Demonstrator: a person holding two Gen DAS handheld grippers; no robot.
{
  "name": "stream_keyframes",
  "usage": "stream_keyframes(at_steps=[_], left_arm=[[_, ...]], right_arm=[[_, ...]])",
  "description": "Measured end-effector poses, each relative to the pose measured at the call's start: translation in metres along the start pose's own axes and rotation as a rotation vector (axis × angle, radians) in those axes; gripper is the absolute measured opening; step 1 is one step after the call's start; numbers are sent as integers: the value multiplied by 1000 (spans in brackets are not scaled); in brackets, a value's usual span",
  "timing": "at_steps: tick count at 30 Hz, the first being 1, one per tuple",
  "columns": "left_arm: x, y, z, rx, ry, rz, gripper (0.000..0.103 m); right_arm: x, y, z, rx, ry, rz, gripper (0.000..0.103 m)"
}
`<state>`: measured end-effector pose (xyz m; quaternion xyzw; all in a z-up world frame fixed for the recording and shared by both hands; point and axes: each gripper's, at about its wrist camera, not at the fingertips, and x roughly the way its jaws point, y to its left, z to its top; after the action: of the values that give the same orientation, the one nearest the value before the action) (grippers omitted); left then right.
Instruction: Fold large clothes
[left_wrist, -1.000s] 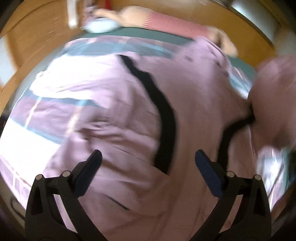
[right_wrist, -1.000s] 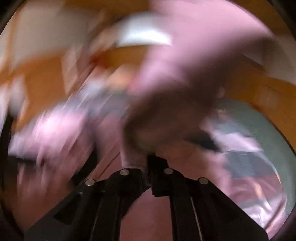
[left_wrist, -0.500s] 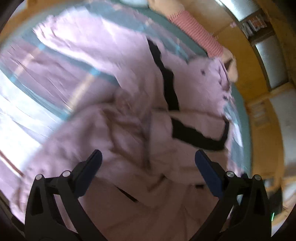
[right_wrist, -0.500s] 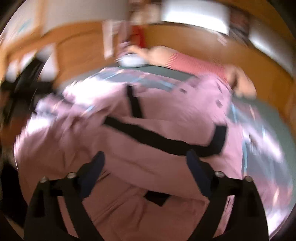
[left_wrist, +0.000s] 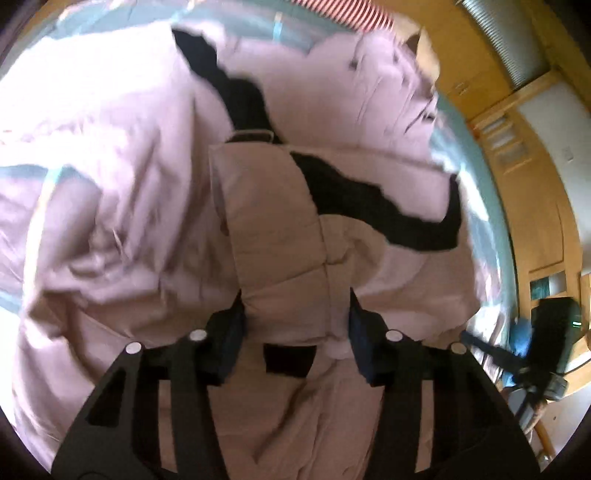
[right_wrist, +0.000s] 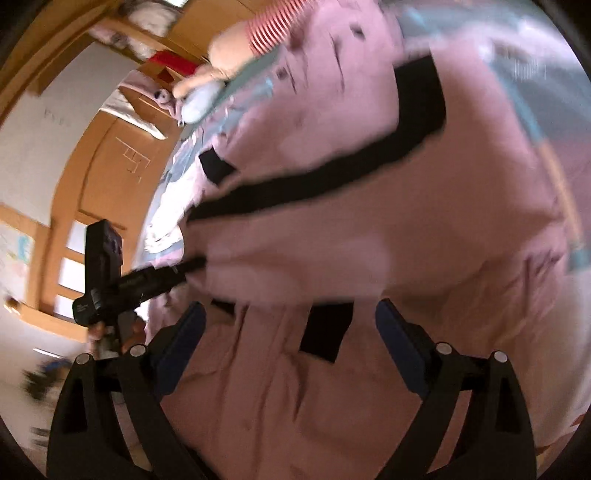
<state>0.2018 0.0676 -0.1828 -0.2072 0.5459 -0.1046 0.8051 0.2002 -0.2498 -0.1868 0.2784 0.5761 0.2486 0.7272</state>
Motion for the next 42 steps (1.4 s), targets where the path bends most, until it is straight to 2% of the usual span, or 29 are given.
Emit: stream_keyframes(at_steps=[2, 3, 5, 6, 7, 9, 11, 13, 15, 17, 20, 21, 22, 24, 27, 31, 33, 34, 35, 37, 39, 40, 42], left_arm=[[-8, -8, 1, 28, -44, 1, 50], [-11, -12, 0, 44, -61, 2, 50], [-16, -19, -1, 82, -92, 11, 51], [-18, -21, -4, 100, -102, 18, 51], [-17, -25, -6, 119, -106, 27, 51], [-10, -26, -8, 126, -86, 5, 51], [0, -27, -13, 124, -63, 0, 51], [11, -27, -14, 149, -68, 63, 51], [13, -26, -11, 180, -123, 111, 51], [11, -27, -6, 220, -223, 225, 50], [12, -37, -6, 317, -318, 375, 49], [13, -40, -7, 337, -321, 402, 49], [14, -45, -9, 351, -322, 420, 49], [12, -47, -9, 355, -323, 423, 50], [7, -43, -5, 326, -311, 386, 50], [10, -36, -5, 295, -289, 358, 49], [13, -34, -5, 291, -284, 361, 49], [13, -34, -5, 291, -286, 363, 49], [13, -35, -5, 294, -288, 365, 48], [13, -36, -5, 306, -291, 371, 48], [12, -37, -5, 312, -294, 375, 48], [11, -38, -5, 314, -296, 375, 48], [12, -39, -5, 319, -297, 380, 48]], right_arm=[[0, -15, 5, 83, -6, -33, 93], [-3, -25, 9, 139, -40, -55, 93], [-14, -48, 20, 263, -126, -61, 83], [-18, -57, 25, 299, -154, -71, 56], [-21, -62, 30, 304, -175, -88, 19], [-26, -62, 34, 241, -227, -123, 12], [-28, -46, 30, 162, -271, -208, 10], [-21, -22, 23, 65, -277, -306, 10], [-8, -4, 14, -29, -263, -384, 10], [2, 4, 8, -85, -233, -403, 15], [18, 14, -6, -155, -140, -419, 43], [22, 21, -11, -190, -111, -421, 56], [25, 29, -18, -228, -85, -425, 63], [20, 44, -31, -288, -65, -417, 68], [-2, 60, -47, -356, -123, -415, 69], [-10, 45, -38, -272, -164, -414, 69], [-7, 32, -29, -208, -159, -408, 65], [-5, 27, -27, -185, -149, -404, 55], [-6, 22, -21, -173, -135, -400, 51], [-6, 21, -23, -165, -111, -380, 28], [-11, 25, -24, -194, -142, -385, 15], [-12, 29, -25, -210, -161, -391, 11], [-10, 33, -25, -229, -172, -405, 9]])
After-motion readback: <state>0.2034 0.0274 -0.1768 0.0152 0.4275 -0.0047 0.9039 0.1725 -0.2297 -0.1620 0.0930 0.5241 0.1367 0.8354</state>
